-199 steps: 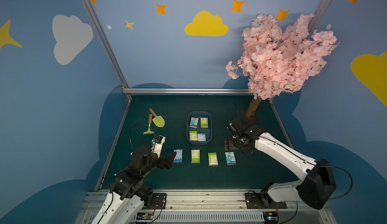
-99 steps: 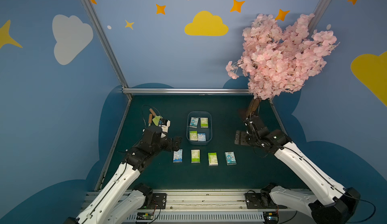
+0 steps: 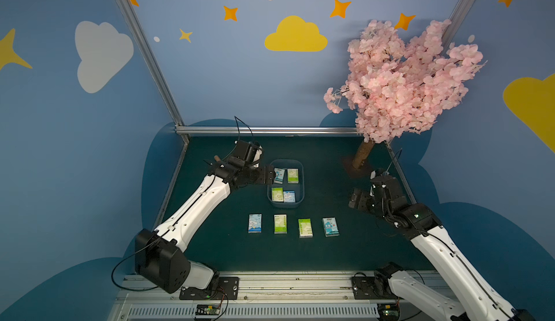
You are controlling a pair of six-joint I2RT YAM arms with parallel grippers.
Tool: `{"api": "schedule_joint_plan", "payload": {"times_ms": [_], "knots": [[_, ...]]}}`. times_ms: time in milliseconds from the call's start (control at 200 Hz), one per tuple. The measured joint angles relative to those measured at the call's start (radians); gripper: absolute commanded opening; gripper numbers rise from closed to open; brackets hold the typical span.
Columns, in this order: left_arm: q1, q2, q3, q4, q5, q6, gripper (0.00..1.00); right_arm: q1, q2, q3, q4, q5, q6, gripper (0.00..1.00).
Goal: Take the pocket tissues out of the storage box
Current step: Place the pocket tissues at the center of the board, then pick up the pocket tissues from the storage box.
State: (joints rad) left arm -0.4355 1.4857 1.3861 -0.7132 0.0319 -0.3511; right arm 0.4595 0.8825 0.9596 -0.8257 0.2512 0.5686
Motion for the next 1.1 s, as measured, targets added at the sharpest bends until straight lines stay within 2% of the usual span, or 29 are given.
{"api": "schedule_joint_plan", "payload": {"times_ms": [195, 365, 686, 871, 1101], "knots": [[-0.052, 0.225, 0.230, -0.124, -0.038, 0.028, 0.88, -0.022, -0.024, -0.006, 0.000, -0.006, 0.000, 0.98], [-0.102, 0.423, 0.437, -0.227, -0.097, 0.064, 0.79, -0.042, -0.028, -0.006, 0.001, -0.010, 0.000, 0.98], [-0.113, 0.752, 0.807, -0.399, -0.149, 0.105, 0.73, -0.075, -0.028, -0.006, 0.003, -0.028, -0.001, 0.98], [-0.111, 0.892, 0.949, -0.467, -0.203, 0.125, 0.72, -0.093, -0.035, -0.012, 0.006, -0.033, -0.001, 0.98], [-0.108, 0.976, 1.014, -0.501, -0.254, 0.139, 0.72, -0.123, -0.039, -0.014, 0.007, -0.039, -0.005, 0.98]]}}
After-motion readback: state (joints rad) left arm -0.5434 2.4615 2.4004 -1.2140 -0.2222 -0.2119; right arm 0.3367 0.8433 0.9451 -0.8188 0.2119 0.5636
